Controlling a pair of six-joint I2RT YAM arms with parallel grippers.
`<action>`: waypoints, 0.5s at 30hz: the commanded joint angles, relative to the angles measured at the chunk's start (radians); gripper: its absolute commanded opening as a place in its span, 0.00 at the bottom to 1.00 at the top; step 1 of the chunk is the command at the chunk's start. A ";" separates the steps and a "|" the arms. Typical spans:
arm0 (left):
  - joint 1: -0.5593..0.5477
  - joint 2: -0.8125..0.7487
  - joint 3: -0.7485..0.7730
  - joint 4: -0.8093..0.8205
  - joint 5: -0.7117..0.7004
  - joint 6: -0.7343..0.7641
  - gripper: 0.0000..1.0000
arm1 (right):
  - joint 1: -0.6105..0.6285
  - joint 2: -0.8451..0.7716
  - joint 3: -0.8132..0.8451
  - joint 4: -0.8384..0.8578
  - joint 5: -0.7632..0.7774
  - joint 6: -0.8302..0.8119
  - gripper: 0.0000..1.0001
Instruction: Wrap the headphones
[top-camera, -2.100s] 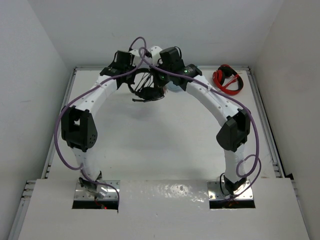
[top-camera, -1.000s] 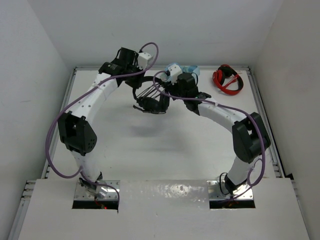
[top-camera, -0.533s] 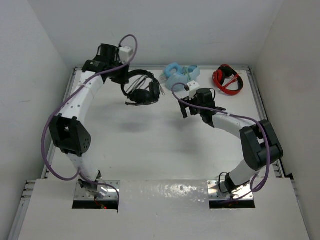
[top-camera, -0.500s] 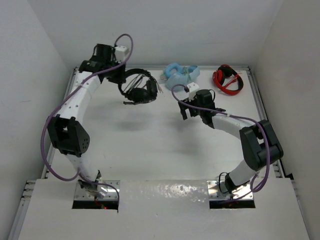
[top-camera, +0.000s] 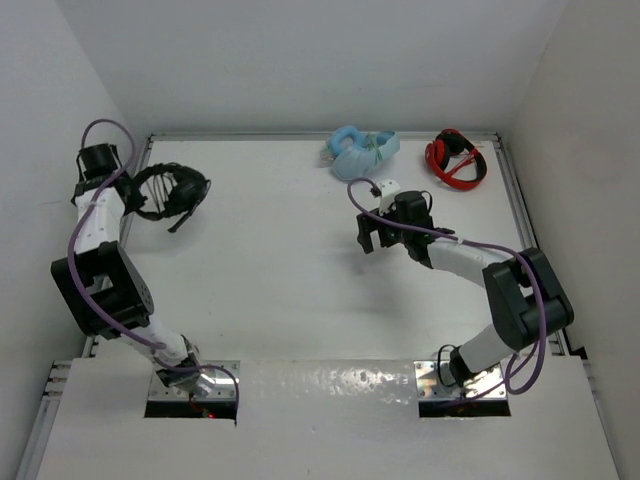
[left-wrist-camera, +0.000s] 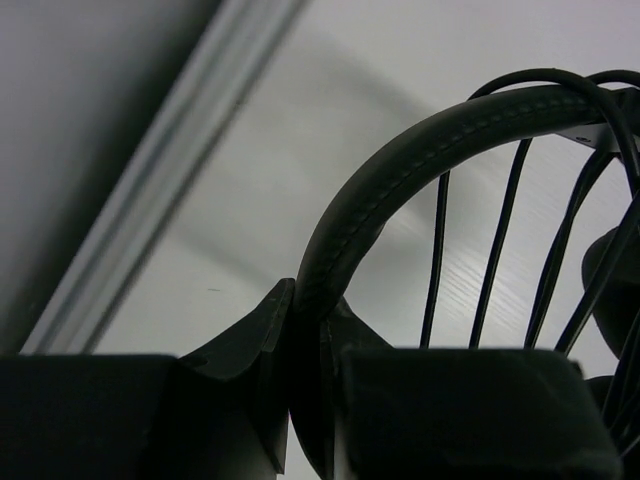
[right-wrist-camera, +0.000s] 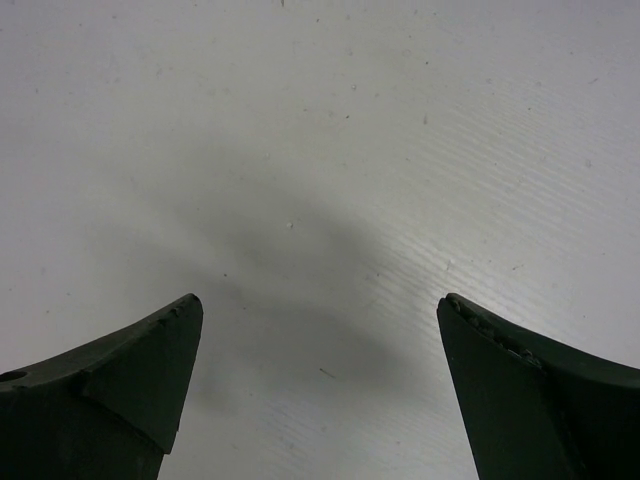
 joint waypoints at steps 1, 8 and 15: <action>0.037 -0.092 -0.082 0.190 -0.149 -0.139 0.00 | 0.002 -0.043 0.005 0.043 -0.042 0.023 0.99; 0.117 -0.100 -0.269 0.333 -0.238 -0.182 0.00 | 0.002 -0.067 -0.009 0.040 -0.033 0.025 0.99; 0.256 -0.068 -0.442 0.518 -0.185 -0.118 0.00 | 0.002 -0.082 -0.023 0.033 -0.022 0.016 0.99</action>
